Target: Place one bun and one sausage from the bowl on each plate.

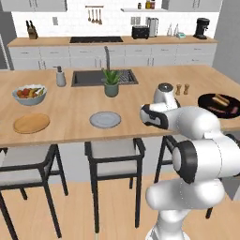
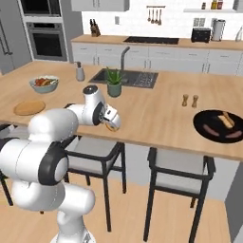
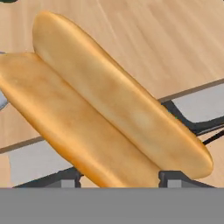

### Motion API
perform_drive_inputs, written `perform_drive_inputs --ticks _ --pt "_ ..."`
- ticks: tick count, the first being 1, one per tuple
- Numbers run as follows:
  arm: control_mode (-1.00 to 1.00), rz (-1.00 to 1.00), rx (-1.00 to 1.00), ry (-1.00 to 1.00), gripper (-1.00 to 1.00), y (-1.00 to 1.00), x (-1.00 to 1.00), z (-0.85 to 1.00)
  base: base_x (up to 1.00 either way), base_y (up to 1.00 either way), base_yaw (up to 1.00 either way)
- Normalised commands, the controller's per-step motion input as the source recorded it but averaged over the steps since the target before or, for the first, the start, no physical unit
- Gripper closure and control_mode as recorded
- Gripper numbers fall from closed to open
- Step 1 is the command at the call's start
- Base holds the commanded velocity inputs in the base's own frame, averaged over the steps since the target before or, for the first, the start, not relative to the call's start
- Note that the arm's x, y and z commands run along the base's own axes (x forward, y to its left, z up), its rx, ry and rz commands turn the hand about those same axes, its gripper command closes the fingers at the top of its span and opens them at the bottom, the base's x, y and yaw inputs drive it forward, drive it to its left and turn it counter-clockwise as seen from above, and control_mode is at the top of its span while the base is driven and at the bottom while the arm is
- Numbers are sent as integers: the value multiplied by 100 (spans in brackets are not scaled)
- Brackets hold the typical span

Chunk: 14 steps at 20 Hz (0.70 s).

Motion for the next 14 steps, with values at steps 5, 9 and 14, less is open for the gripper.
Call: perform_drive_inputs --ticks 5,9,14 --pt "100 0 0 0 100 0 0 0 24 100 7" --pt "100 0 0 0 100 0 0 0 82 100 0" --pt "100 0 0 0 100 0 0 0 72 99 -5"
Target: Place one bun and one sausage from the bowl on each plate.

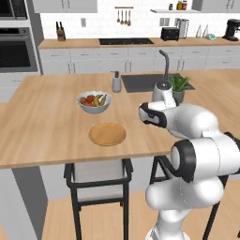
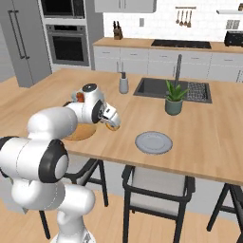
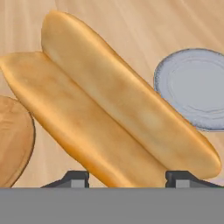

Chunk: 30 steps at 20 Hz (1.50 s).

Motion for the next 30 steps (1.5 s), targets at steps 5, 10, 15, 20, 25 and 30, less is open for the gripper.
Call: perform_drive_inputs --ticks 5,10,15,20,25,30 --pt "-100 -1 12 -2 100 100 89 -5 0 0 0" --pt "-100 2 20 4 100 94 75 -52 0 0 0" --pt "-100 9 0 21 100 65 22 -61 0 0 0" --pt "-100 0 0 13 -100 12 6 -27 0 0 0" --pt "-100 0 0 0 -100 7 2 13 0 0 0" --pt "-100 1 0 0 -100 5 -4 19 0 0 0"
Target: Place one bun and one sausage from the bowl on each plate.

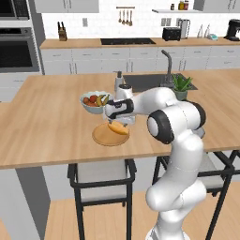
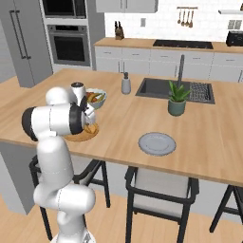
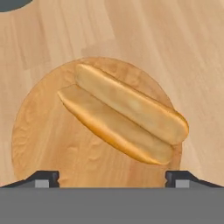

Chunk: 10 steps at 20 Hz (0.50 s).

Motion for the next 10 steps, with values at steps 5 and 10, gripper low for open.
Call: perform_drive_inputs --ticks 5,10 --pt "-100 2 4 -1 -100 -42 -82 40 0 0 0" --pt "-100 0 0 -5 -100 -54 -100 21 0 0 0"
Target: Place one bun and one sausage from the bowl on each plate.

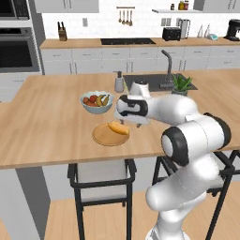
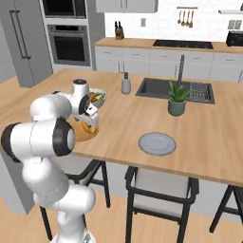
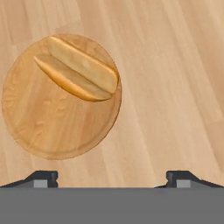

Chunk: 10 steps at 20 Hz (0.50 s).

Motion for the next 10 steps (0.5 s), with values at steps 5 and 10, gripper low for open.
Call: perform_drive_inputs --ticks 5,10 --pt "100 0 0 -5 -100 -35 -40 8 -60 -60 0" --pt "100 0 0 0 -100 0 0 0 -100 -100 0"
